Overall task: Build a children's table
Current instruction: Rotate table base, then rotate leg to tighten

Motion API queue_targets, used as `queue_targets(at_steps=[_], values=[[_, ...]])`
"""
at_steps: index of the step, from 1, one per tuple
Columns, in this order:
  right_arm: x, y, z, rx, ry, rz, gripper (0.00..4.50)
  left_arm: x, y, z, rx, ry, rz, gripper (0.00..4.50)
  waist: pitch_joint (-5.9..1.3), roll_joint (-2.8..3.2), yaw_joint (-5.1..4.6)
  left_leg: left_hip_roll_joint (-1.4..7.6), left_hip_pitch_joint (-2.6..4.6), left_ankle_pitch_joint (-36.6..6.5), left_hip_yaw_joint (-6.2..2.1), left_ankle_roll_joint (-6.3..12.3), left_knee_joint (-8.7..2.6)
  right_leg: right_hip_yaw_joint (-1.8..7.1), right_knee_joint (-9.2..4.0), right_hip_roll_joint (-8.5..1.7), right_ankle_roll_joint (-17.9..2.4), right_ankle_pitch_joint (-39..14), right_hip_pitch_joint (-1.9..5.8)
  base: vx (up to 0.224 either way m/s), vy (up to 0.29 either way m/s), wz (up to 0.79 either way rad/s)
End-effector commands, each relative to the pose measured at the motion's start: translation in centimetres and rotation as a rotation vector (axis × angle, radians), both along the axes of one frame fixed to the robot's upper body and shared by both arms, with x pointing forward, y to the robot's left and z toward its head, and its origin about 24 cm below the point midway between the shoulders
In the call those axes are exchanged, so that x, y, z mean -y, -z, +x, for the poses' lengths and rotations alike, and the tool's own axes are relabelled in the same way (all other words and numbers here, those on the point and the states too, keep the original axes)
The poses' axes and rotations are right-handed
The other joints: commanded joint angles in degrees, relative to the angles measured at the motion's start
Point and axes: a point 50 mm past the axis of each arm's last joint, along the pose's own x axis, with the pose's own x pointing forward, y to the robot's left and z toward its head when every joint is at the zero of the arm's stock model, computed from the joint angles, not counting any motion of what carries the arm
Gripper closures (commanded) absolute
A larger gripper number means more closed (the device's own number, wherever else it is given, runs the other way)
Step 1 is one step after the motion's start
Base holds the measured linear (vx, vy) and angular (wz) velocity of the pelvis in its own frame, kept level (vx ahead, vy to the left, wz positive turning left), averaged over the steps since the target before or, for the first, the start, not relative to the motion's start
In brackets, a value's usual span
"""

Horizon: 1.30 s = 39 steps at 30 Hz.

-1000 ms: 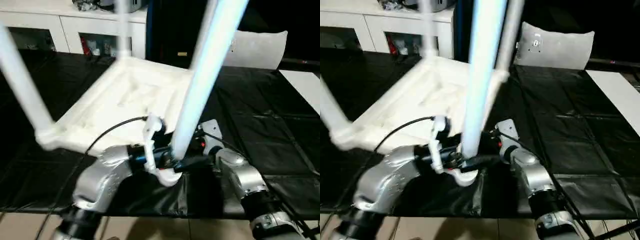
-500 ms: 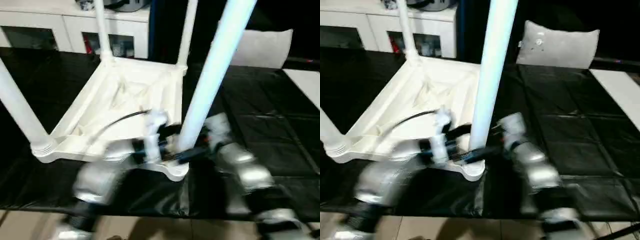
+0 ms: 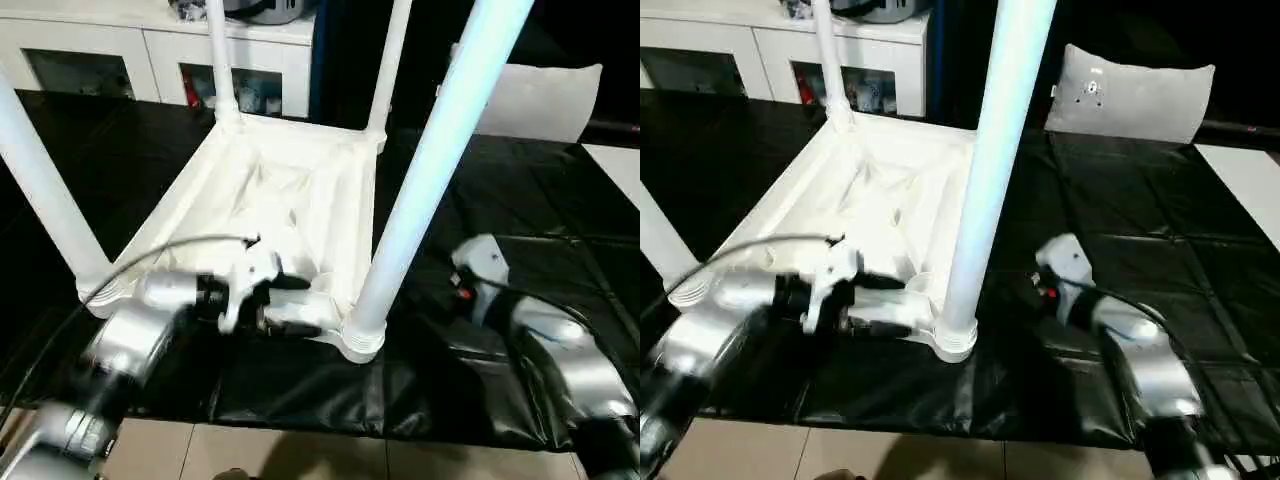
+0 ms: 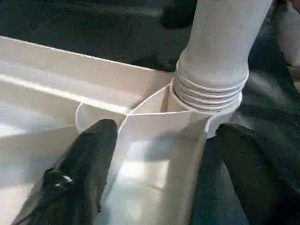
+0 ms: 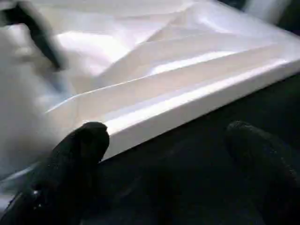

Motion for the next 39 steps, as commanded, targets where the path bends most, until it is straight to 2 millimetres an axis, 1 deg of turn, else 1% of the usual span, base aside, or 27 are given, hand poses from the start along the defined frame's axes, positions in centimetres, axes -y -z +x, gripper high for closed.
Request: queue_targets(at_steps=[1, 3, 4, 5, 6, 7, 8, 9, 11, 12, 13, 16, 17, 19, 20, 22, 23, 26, 28, 29, 31, 32, 34, 36, 37, 38, 39], values=[[0.2, -0.4, -0.6, -0.007, -0.057, 0.001, 0.00, 0.2, 0.1, 0.2, 0.002, 0.051, 0.043, 1.05, -3.40, 0.15, 0.26, 2.34, 1.62, -8.79, -0.48, 1.76, -4.03, 1.45, -3.71, -3.80, -13.76, 3.79, 1.59, 0.000, 0.000, 0.00], [0.4, -0.4, -1.4, -0.035, -0.095, -0.005, 0.00, 0.3, 0.3, 0.5, -0.002, 0.083, 0.063, 1.22, -3.34, 0.20, 0.30, 2.34, 1.59, -8.80, -0.48, 2.27, -4.01, 1.42, -3.75, -3.84, -14.23, 4.11, 1.67, 0.000, 0.000, 0.00], [0.5, -0.4, -1.7, -0.045, -0.106, -0.007, 0.00, 0.3, 0.4, 0.5, -0.006, 0.101, 0.073, 1.26, -3.32, 0.26, 0.31, 2.36, 1.63, -9.28, -0.53, 2.44, -4.01, 1.44, -3.82, -3.88, -14.47, 3.41, 1.71, 0.000, 0.000, 0.00], [0.5, -0.5, -1.8, -0.055, -0.115, -0.004, 0.00, 0.3, 0.5, 0.5, -0.014, 0.117, 0.082, 1.30, -3.30, 0.23, 0.30, 2.48, 1.69, -9.97, -0.54, 2.33, -4.06, 1.42, -3.88, -3.97, -14.70, 2.49, 1.67, 0.000, 0.000, 0.00], [0.6, -0.6, -2.0, -0.066, -0.123, 0.000, 0.00, 0.3, 0.6, 0.5, -0.024, 0.135, 0.093, 1.49, -3.21, 0.31, 0.23, 2.48, 1.62, -10.28, -0.63, 2.20, -4.17, 1.41, -3.91, -4.04, -14.81, 1.84, 1.71, 0.000, 0.000, 0.00], [0.6, -0.7, -2.3, -0.080, -0.133, 0.004, 0.00, 0.2, 0.7, 0.4, -0.038, 0.154, 0.107, 1.49, -3.20, 0.46, 0.17, 2.58, 1.70, -11.24, -0.66, 1.90, -4.23, 1.41, -4.01, -4.10, -14.97, 0.39, 1.59, 0.000, 0.000, 0.00], [0.5, -0.7, -2.6, -0.097, -0.148, 0.008, 0.00, 0.1, 0.9, 0.4, -0.049, 0.166, 0.121, 1.59, -3.22, 0.44, 0.21, 2.68, 1.77, -11.63, -0.66, 1.73, -4.26, 1.46, -4.04, -4.14, -15.07, -0.02, 1.61, 0.000, 0.000, 0.00], [0.5, -0.7, -2.6, -0.097, -0.148, 0.008, 0.00, 0.1, 0.9, 0.4, -0.049, 0.166, 0.121, 1.65, -3.16, 0.42, 0.14, 2.69, 1.77, -11.79, -0.67, 1.68, -4.30, 1.45, -4.07, -4.08, -15.17, -0.21, 1.52, 0.000, 0.000, 0.00], [0.4, -0.8, -2.9, -0.105, -0.155, 0.008, 0.00, 0.0, 1.0, 0.6, -0.042, 0.163, 0.129, 1.91, -3.16, 0.44, 0.18, 2.73, 1.84, -12.45, -0.66, 1.35, -4.33, 1.39, -4.08, -4.15, -15.72, -0.76, 1.40, 0.000, 0.000, 0.00], [0.4, -0.8, -2.9, -0.106, -0.155, 0.009, 0.00, 0.0, 1.0, 0.6, -0.039, 0.162, 0.131, 1.91, -3.18, 0.42, 0.20, 2.69, 1.88, -12.49, -0.62, 1.35, -4.27, 1.42, -4.14, -4.12, -15.69, -0.92, 1.38, 0.000, 0.000, 0.00], [0.2, -0.8, -3.1, -0.109, -0.156, 0.013, 0.00, 0.0, 1.1, 0.8, -0.032, 0.152, 0.139, 2.05, -3.18, 0.46, 0.23, 2.74, 1.85, -12.50, -0.66, 1.17, -4.33, 1.41, -4.07, -4.22, -15.80, -0.93, 1.45, 0.000, 0.000, 0.00], [0.1, -0.8, -3.2, -0.110, -0.155, 0.016, 0.00, -0.1, 1.3, 0.9, -0.037, 0.146, 0.131, 2.15, -3.21, 0.38, 0.31, 2.76, 1.82, -12.02, -0.68, 1.22, -4.31, 1.39, -3.99, -4.23, -15.81, -0.02, 1.47, 0.000, 0.000, 0.00], [0.0, -0.8, -3.2, -0.105, -0.149, 0.015, 0.00, -0.1, 1.3, 0.8, -0.044, 0.149, 0.125, 2.34, -3.22, 0.36, 0.37, 2.74, 1.82, -11.85, -0.67, 1.22, -4.29, 1.38, -3.97, -4.24, -15.91, 0.17, 1.45, 0.000, 0.000, 0.00], [0.0, -0.7, -3.3, -0.108, -0.147, 0.022, 0.00, -0.1, 1.4, 0.7, -0.050, 0.159, 0.122, 2.51, -3.21, 0.45, 0.42, 2.76, 1.87, -12.02, -0.66, 1.15, -4.30, 1.38, -4.00, -4.29, -16.05, 0.04, 1.40, 0.000, 0.000, 0.00], [-0.1, -0.7, -3.4, -0.114, -0.150, 0.023, 0.00, -0.2, 1.4, 0.6, -0.055, 0.171, 0.121, 2.64, -3.21, 0.32, 0.44, 2.75, 1.81, -12.04, -0.66, 1.19, -4.31, 1.39, -3.97, -4.28, -16.03, -0.12, 1.47, 0.000, 0.000, 0.00], [-0.2, -0.7, -3.4, -0.118, -0.154, 0.025, 0.00, -0.1, 1.4, 0.6, -0.060, 0.177, 0.114, 2.64, -3.20, 0.33, 0.48, 2.76, 1.81, -11.76, -0.65, 1.31, -4.29, 1.40, -3.95, -4.30, -16.01, 0.06, 1.46, 0.000, 0.000, 0.00], [-0.3, -0.7, -3.4, -0.119, -0.161, 0.028, 0.00, 0.0, 1.4, 0.5, -0.070, 0.189, 0.106, 2.90, -3.21, 0.30, 0.50, 2.76, 1.83, -11.65, -0.66, 1.38, -4.30, 1.39, -3.94, -4.29, -16.03, 0.18, 1.45, 0.000, 0.000, 0.00], [-0.5, -0.8, -3.4, -0.118, -0.165, 0.031, 0.00, 0.0, 1.4, 0.5, -0.072, 0.194, 0.106, 2.99, -3.25, 0.37, 0.60, 2.81, 1.83, -11.29, -0.67, 1.51, -4.28, 1.36, -3.84, -4.33, -16.09, 0.91, 1.46, 0.000, 0.000, 0.00], [-0.6, -0.9, -3.4, -0.116, -0.168, 0.034, 0.00, -0.1, 1.4, 0.5, -0.070, 0.197, 0.115, 3.33, -3.25, 0.36, 0.73, 2.81, 1.83, -11.08, -0.68, 1.53, -4.29, 1.35, -3.77, -4.31, -15.95, 1.31, 1.49, 0.000, 0.000, 0.00], [-0.7, -1.0, -3.3, -0.115, -0.176, 0.037, 0.00, -0.1, 1.5, 0.5, -0.071, 0.204, 0.129, 3.44, -3.26, 0.37, 0.73, 2.82, 1.84, -11.05, -0.69, 1.53, -4.30, 1.34, -3.78, -4.32, -15.94, 1.37, 1.48, 0.000, 0.000, 0.00], [-0.9, -1.1, -3.2, -0.115, -0.180, 0.039, 0.00, -0.2, 1.6, 0.4, -0.072, 0.209, 0.139, 3.51, -3.25, 0.37, 0.79, 2.77, 1.82, -11.13, -0.67, 1.44, -4.28, 1.36, -3.81, -4.36, -15.95, 1.22, 1.52, 0.000, 0.000, 0.00], [-1.0, -1.1, -3.1, -0.113, -0.183, 0.040, 0.00, -0.2, 1.6, 0.4, -0.072, 0.211, 0.145, 3.75, -3.25, 0.37, 0.79, 2.77, 1.82, -11.13, -0.67, 1.44, -4.28, 1.36, -3.81, -4.36, -15.95, 1.22, 1.52, 0.000, 0.000, 0.00], [-1.2, -1.3, -3.0, -0.111, -0.190, 0.041, 0.00, -0.3, 1.6, 0.4, -0.072, 0.214, 0.153, 3.81, -3.24, 0.40, 0.78, 2.82, 1.89, -11.45, -0.66, 1.27, -4.30, 1.35, -3.85, -4.40, -15.91, 0.72, 1.42, 0.000, 0.000, 0.00], [-1.6, -1.4, -2.8, -0.107, -0.211, 0.044, 0.00, -0.4, 1.7, 0.4, -0.077, 0.221, 0.168, 3.89, -3.25, 0.43, 0.76, 2.80, 1.85, -11.22, -0.70, 1.07, -4.33, 1.34, -3.78, -4.36, -15.87, 0.93, 1.50, 0.000, 0.000, 0.00], [-1.9, -1.5, -2.6, -0.110, -0.230, 0.047, 0.00, -0.5, 1.7, 0.4, -0.078, 0.228, 0.183, 4.14, -3.23, 0.38, 0.64, 2.73, 1.85, -11.52, -0.69, 1.03, -4.35, 1.31, -3.79, -4.28, -15.86, 0.63, 1.44, 0.000, 0.000, 0.00], [-2.1, -1.6, -2.5, -0.111, -0.245, 0.050, 0.00, -0.5, 1.8, 0.4, -0.079, 0.233, 0.193, 4.23, -3.23, 0.47, 0.70, 2.86, 1.95, -11.72, -0.69, 0.88, -4.35, 1.37, -3.81, -4.41, -15.86, 0.40, 1.39, 0.000, 0.000, 0.00], [-2.3, -1.7, -2.3, -0.111, -0.261, 0.053, 0.00, -0.6, 1.8, 0.4, -0.079, 0.237, 0.198, 4.23, -3.23, 0.53, 0.68, 2.84, 1.91, -11.66, -0.72, 0.80, -4.35, 1.36, -3.78, -4.41, -15.91, 0.48, 1.44, 0.000, 0.000, 0.00]])
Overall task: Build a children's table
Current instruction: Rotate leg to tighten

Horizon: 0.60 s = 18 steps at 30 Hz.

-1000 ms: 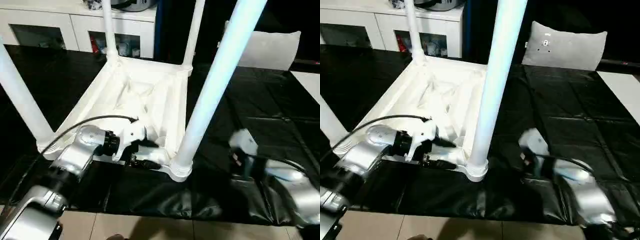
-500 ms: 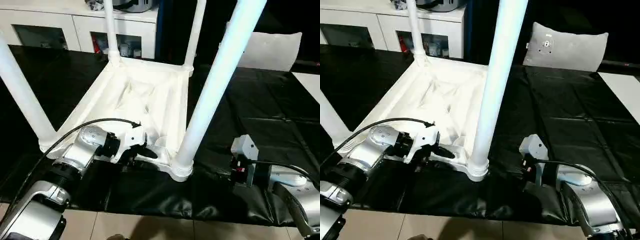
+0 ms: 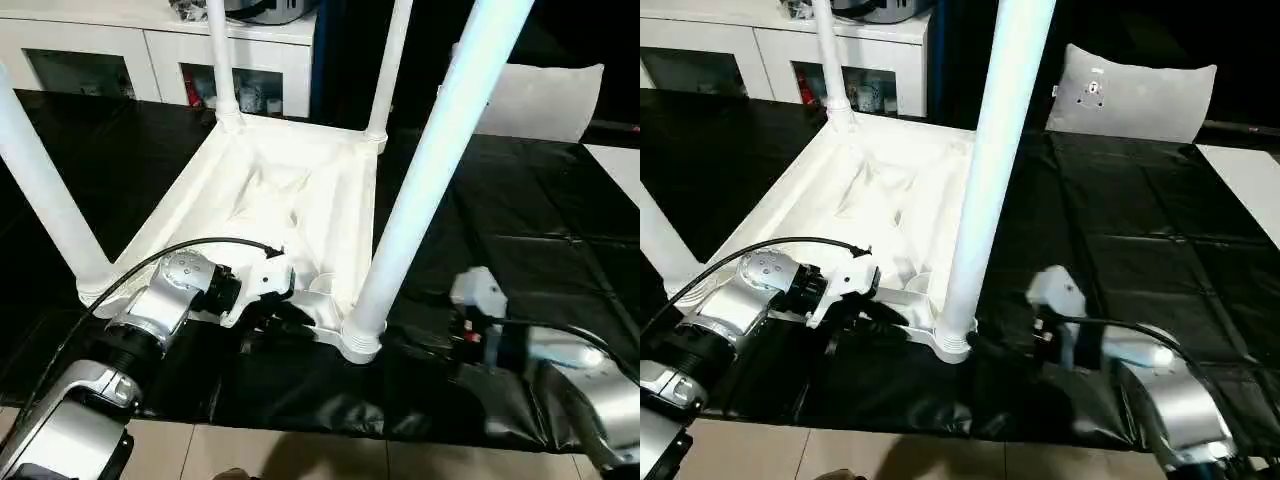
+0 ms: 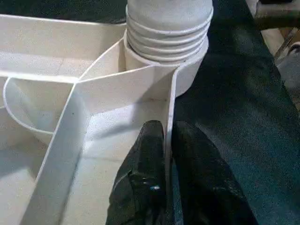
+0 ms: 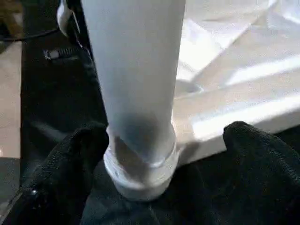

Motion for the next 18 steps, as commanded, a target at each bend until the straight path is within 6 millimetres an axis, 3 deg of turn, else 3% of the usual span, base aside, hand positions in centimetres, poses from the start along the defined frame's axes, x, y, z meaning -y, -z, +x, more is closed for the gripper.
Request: queue_targets(at_steps=[1, 7, 10, 12, 18], values=[[-0.3, -0.3, 0.3, -0.004, -0.034, 0.010, 0.00, -0.2, 0.5, -0.2, -0.024, 0.029, 0.052, 4.35, -3.23, 0.35, 0.21, 2.71, 1.77, -11.46, -0.72, 0.80, -4.36, 1.47, -3.89, -4.35, -15.74, 0.84, 1.47, 0.000, 0.000, 0.00], [-1.6, -0.2, 1.5, -0.054, -0.134, 0.071, 0.41, 0.0, 0.3, -0.5, -0.017, 0.092, 0.071, 4.50, -3.48, 0.24, -0.21, 2.61, 1.57, -9.74, -0.68, 1.75, -4.08, 1.32, -3.44, -4.39, -17.24, 4.53, 1.68, 0.000, 0.000, 0.00], [-2.0, 0.2, 1.7, -0.100, -0.195, 0.079, 0.80, 0.3, 0.0, -0.7, -0.016, 0.136, 0.076, 4.50, -3.64, 0.20, 0.15, 2.68, 1.59, -6.99, -0.54, 3.01, -3.85, 1.19, -3.07, -4.39, -17.86, 8.37, 1.84, 0.000, 0.000, 0.00], [-2.2, 0.3, 1.8, -0.129, -0.236, 0.075, 0.82, 0.5, -0.2, -0.8, -0.013, 0.153, 0.075, 4.50, -3.69, 0.11, 0.32, 2.68, 1.56, -5.91, -0.48, 3.66, -3.69, 1.11, -2.84, -4.34, -17.98, 9.52, 1.91, 0.000, 0.000, 0.00], [-2.2, 0.4, 2.4, -0.167, -0.282, 0.069, 1.35, 0.6, -0.4, -0.7, -0.010, 0.168, 0.082, 4.50, -3.61, 0.45, 1.27, 2.87, 1.81, -7.17, -0.36, 2.77, -3.77, 0.93, -2.94, -4.35, -17.94, 6.74, 1.63, 0.000, 0.000, 0.00]])
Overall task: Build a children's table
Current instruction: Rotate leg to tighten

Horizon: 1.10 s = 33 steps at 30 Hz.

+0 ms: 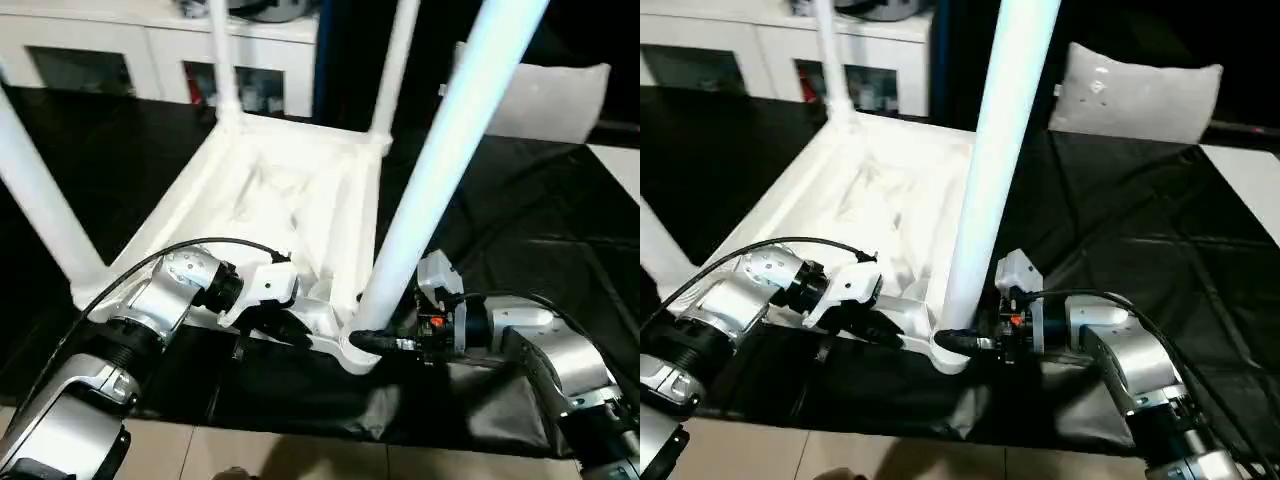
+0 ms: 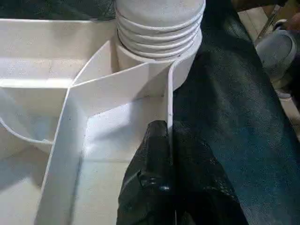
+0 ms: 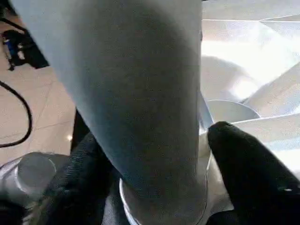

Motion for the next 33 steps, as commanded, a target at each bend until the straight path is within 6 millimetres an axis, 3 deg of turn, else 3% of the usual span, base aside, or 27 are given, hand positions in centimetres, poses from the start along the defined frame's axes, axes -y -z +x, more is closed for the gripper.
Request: queue_targets(at_steps=[1, 8, 11, 15, 18, 20, 22, 23, 24, 26, 29, 31, 33], values=[[0.2, -0.1, 0.4, -0.022, -0.032, -0.010, 1.61, 0.2, 0.3, -0.4, -0.020, 0.048, 0.036, 4.50, -3.60, 0.50, 0.30, 2.71, 2.00, -7.84, -0.35, 2.18, -3.85, 1.25, -3.12, -4.36, -17.45, 6.01, 1.63, 0.000, 0.000, 0.00], [0.1, -0.1, 0.4, -0.060, -0.064, -0.002, 2.12, 0.1, 0.2, -0.3, -0.024, 0.035, 0.032, 4.50, -3.79, 0.31, 0.52, 2.62, 1.81, -5.81, -0.37, 2.58, -3.69, 1.17, -2.77, -4.32, -17.36, 8.83, 1.80, 0.000, 0.000, 0.00], [-0.1, -0.1, 0.3, -0.085, -0.073, 0.019, 2.28, 0.2, 0.2, -0.3, -0.039, 0.009, 0.008, 4.50, -3.65, 0.47, 0.49, 2.68, 1.93, -7.44, -0.37, 1.93, -3.87, 1.19, -3.03, -4.36, -17.21, 6.23, 1.66, 0.000, 0.000, 0.00], [-1.0, 0.1, 0.0, -0.108, -0.003, 0.069, 2.31, 0.5, -0.1, 0.0, -0.036, -0.149, -0.091, 4.50, -3.63, 0.72, 0.25, 2.71, 1.88, -7.66, -0.43, 1.41, -3.98, 1.26, -2.89, -4.34, -17.42, 7.17, 1.58, 0.000, 0.000, 0.00], [-2.2, 0.9, 0.1, -0.087, 0.131, 0.045, 2.31, 0.9, -0.1, -0.1, -0.050, -0.255, -0.114, 4.50, -3.30, 0.57, 0.07, 2.68, 2.00, -10.96, -0.57, 0.01, -4.40, 1.40, -3.59, -4.49, -16.43, 0.72, 1.49, 0.000, 0.000, 0.00], [-3.1, 1.8, 0.5, -0.088, 0.269, 0.000, 2.32, 1.6, -0.2, -0.2, -0.049, -0.320, -0.143, 4.50, -3.05, 0.74, -0.60, 2.70, 1.94, -13.04, -0.71, -1.78, -4.82, 1.50, -3.66, -4.39, -15.75, -2.88, 1.23, 0.000, 0.000, 0.00], [-3.9, 2.0, 0.8, -0.085, 0.358, 0.005, 2.36, 2.4, -0.4, -0.1, -0.044, -0.384, -0.167, 4.50, -2.82, 0.53, -2.02, 2.23, 2.00, -16.49, -0.88, -3.31, -4.93, 1.72, -4.38, -4.26, -14.32, -10.13, 0.92, 0.000, 0.000, 0.00], [-4.3, 2.0, 1.0, -0.081, 0.396, 0.017, 2.38, 2.8, -0.4, 0.0, -0.039, -0.412, -0.176, 4.50, -2.66, 0.47, -2.60, 2.13, 1.56, -16.68, -1.04, -3.58, -4.99, 1.75, -4.55, -4.32, -13.66, -12.17, 1.08, 0.000, 0.000, 0.00], [-4.9, 2.0, 1.4, -0.080, 0.461, 0.018, 2.39, 3.5, -0.5, 0.1, -0.035, -0.447, -0.187, 4.50, -2.74, 0.77, -2.61, 2.13, 1.70, -16.76, -1.01, -3.71, -4.95, 1.77, -4.65, -4.33, -13.29, -12.86, 1.00, 0.000, 0.000, 0.00], [-5.7, 2.0, 2.2, -0.086, 0.576, 0.023, 2.43, 4.7, -0.5, 0.3, -0.020, -0.499, -0.201, 4.50, -2.80, 0.79, -2.93, 2.12, 1.91, -16.67, -0.89, -3.69, -4.72, 1.99, -5.00, -4.22, -12.71, -13.25, 0.52, 0.000, 0.000, 0.00], [-6.3, 1.9, 3.2, -0.076, 0.718, 0.011, 2.44, 6.0, -0.6, 0.6, -0.007, -0.555, -0.215, 4.50, -2.91, 0.71, -3.06, 2.03, 1.85, -14.51, -0.75, -3.55, -4.72, 2.02, -4.84, -3.92, -12.67, -10.00, 0.42, 0.000, 0.000, 0.00], [-6.9, 1.7, 4.2, -0.062, 0.882, -0.010, 2.44, 7.6, -0.8, 1.3, 0.051, -0.616, -0.216, 4.50, -3.16, 0.79, -2.76, 1.97, 1.75, -12.04, -0.78, -3.53, -4.67, 1.94, -4.63, -3.75, -12.21, -6.33, 0.62, 0.000, 0.000, 0.00], [-7.1, 1.6, 4.3, -0.048, 0.916, -0.020, 2.44, 8.0, -0.9, 1.4, 0.069, -0.616, -0.214, 4.50, -3.33, 0.88, -2.49, 1.95, 1.66, -9.96, -0.79, -3.25, -4.66, 1.84, -4.30, -3.64, -11.85, -1.97, 0.95, 0.000, 0.000, 0.00]])
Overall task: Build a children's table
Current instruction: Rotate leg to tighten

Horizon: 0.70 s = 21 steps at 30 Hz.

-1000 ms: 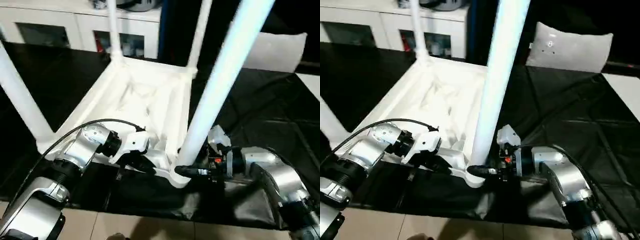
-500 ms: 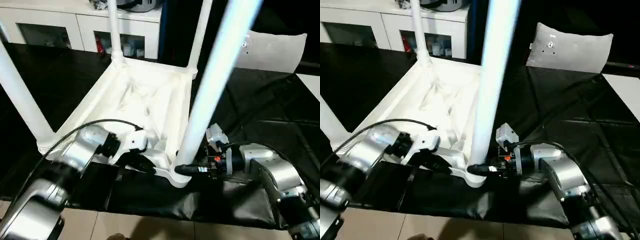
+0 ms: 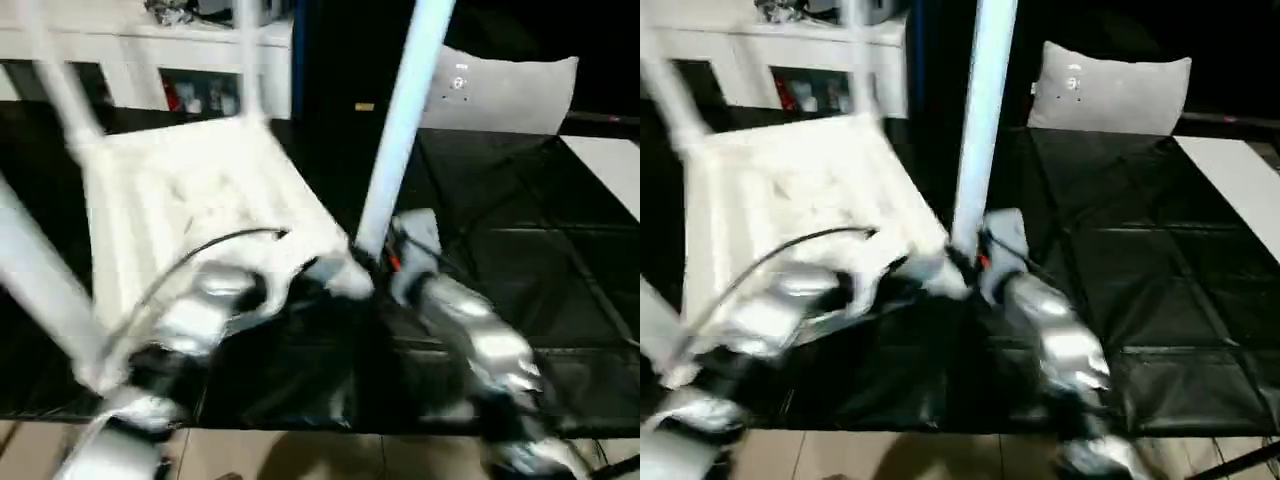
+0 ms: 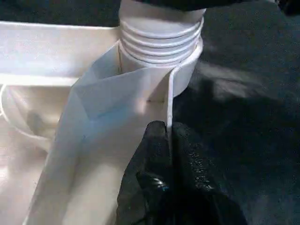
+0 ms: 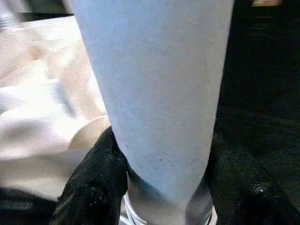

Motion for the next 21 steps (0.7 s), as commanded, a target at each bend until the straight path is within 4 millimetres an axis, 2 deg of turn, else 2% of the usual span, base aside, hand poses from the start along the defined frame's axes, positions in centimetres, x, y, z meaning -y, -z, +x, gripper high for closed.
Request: queue_targets(at_steps=[1, 2, 3, 8, 10, 14, 16, 17, 19, 20, 21], values=[[-2.2, 1.0, -0.8, -0.052, -0.074, 0.020, 2.44, 3.1, -1.9, 0.0, 0.071, 0.095, -0.084, 4.50, -3.40, 0.70, 0.52, 1.84, 1.42, -9.10, -0.79, -2.09, -4.14, 1.75, -4.46, -3.64, -11.67, 1.58, 1.61, 0.000, 0.000, 0.00], [-2.3, 0.9, -0.8, -0.039, -0.083, 0.025, 2.10, 3.1, -1.9, 0.1, 0.076, 0.092, -0.080, 4.50, -3.48, 0.72, 0.62, 1.77, 1.34, -7.76, -0.72, -1.52, -4.01, 1.73, -4.30, -3.60, -11.68, 5.08, 1.79, 0.000, 0.000, 0.00], [-2.2, 0.8, -0.9, -0.026, -0.084, 0.030, 1.90, 3.0, -1.9, 0.2, 0.082, 0.097, -0.067, 4.50, -3.48, 0.72, 0.69, 1.74, 1.34, -7.22, -0.73, -1.22, -4.00, 1.70, -4.21, -3.57, -11.76, 6.39, 1.87, 0.000, 0.000, 0.00], [-0.5, 0.0, -1.4, 0.073, -0.110, 0.052, 1.43, 1.2, -1.4, 0.4, 0.112, 0.095, -0.007, 4.50, -3.46, 0.80, 1.31, 1.86, 1.31, -7.33, -0.73, -0.11, -4.02, 1.66, -4.22, -3.77, -11.71, 8.27, 2.20, 0.000, 0.000, 0.00], [0.2, -0.1, -1.7, 0.091, -0.136, 0.052, 1.29, 0.6, -1.3, 0.3, 0.116, 0.113, -0.001, 4.50, -3.41, 0.65, 1.47, 1.86, 1.36, -7.65, -0.71, 0.15, -4.05, 1.63, -4.34, -3.76, -11.72, 7.72, 2.30, 0.000, 0.000, 0.00], [2.0, -0.2, -2.9, 0.126, -0.320, -0.034, 1.03, -0.8, -1.1, -0.2, 0.111, 0.209, 0.011, 4.50, -3.37, 0.56, 1.82, 1.96, 1.27, -7.48, -0.68, 1.00, -3.93, 1.59, -4.31, -3.79, -11.60, 7.88, 2.43, 0.000, 0.000, 0.00], [2.6, -0.2, -3.1, 0.133, -0.367, -0.049, 0.91, -1.1, -1.0, -0.3, 0.114, 0.250, 0.015, 4.50, -3.24, 0.49, 1.85, 2.03, 1.27, -8.19, -0.59, 1.18, -3.98, 1.61, -4.39, -3.90, -11.87, 6.44, 2.26, 0.000, 0.000, 0.00], [3.8, -0.5, -3.1, 0.141, -0.408, -0.032, 0.84, -1.9, -0.7, -0.5, 0.089, 0.299, 0.050, 4.50, -3.17, 0.44, 1.96, 2.08, 1.35, -9.21, -0.62, 1.13, -4.07, 1.59, -4.57, -4.04, -12.24, 3.69, 2.10, 0.000, 0.000, 0.00], [4.7, -0.7, -3.1, 0.147, -0.448, -0.073, 0.59, -2.4, -0.7, -0.8, 0.075, 0.359, 0.057, 4.50, -3.13, 0.44, 2.10, 2.25, 1.41, -10.02, -0.60, 1.08, -4.08, 1.61, -4.62, -4.04, -12.48, 2.24, 1.99, 0.000, 0.000, 0.00], [5.2, -0.8, -3.1, 0.140, -0.493, -0.098, 0.53, -2.7, -0.7, -1.0, 0.060, 0.391, 0.050, 4.50, -3.11, 0.16, 2.14, 2.22, 1.39, -9.92, -0.56, 1.08, -4.07, 1.60, -4.66, -3.99, -12.43, 1.95, 1.99, 0.000, 0.000, 0.00], [5.4, -0.9, -3.2, 0.135, -0.538, -0.107, 0.53, -2.8, -0.7, -1.1, 0.052, 0.421, 0.048, 4.50, -3.13, 0.33, 2.40, 2.28, 1.55, -9.58, -0.50, 1.15, -4.03, 1.63, -4.57, -4.01, -12.57, 2.09, 1.90, 0.000, 0.000, 0.00]])
